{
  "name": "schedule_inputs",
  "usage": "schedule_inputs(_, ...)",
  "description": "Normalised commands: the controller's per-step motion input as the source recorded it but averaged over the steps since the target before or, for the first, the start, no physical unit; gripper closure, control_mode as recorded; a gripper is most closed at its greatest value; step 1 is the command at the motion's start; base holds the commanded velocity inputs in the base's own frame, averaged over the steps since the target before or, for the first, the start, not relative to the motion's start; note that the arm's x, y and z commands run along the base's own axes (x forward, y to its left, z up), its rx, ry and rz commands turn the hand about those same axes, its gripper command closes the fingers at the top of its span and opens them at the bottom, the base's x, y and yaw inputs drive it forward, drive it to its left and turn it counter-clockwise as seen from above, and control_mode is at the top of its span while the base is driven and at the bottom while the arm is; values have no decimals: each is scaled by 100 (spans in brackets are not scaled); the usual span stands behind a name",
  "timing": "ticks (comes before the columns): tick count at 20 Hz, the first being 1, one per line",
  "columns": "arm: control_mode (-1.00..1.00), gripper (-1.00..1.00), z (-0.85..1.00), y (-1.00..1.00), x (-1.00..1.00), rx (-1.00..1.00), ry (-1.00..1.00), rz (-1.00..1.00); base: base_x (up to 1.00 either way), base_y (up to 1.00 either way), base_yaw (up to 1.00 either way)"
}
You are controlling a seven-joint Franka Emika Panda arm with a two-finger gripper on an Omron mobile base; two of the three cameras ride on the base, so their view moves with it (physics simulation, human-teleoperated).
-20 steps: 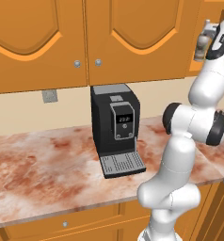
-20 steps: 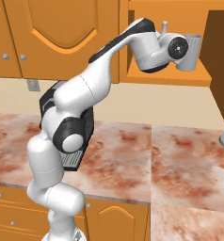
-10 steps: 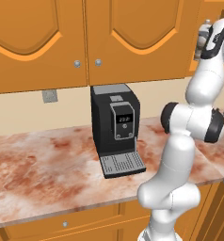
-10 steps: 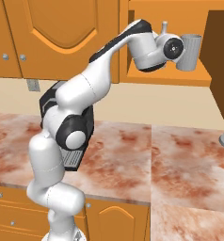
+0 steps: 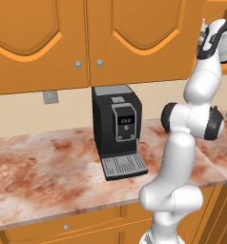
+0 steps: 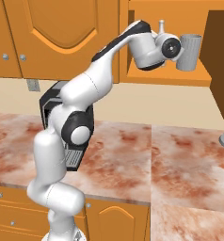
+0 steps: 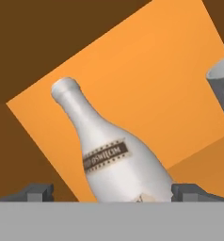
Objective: There is a bowl on the dining counter. Grab a lemon wedge from the fridge and place it in the bowl. Then get the liquor bottle and glass cup from the cabinet and place them next to the bowl.
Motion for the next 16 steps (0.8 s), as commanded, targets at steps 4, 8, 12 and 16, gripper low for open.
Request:
schedule_inputs(4,-100,-100,0,-27,3,0,0,0,0,0,0)
schedule_inputs(8,-100,-100,0,-22,2,-1,0,0,0,0,0)
schedule_inputs(12,-100,-100,0,-12,6,-1,0,0,0,0,0)
schedule_inputs(16,-100,-100,0,-5,13,-1,0,0,0,0,0)
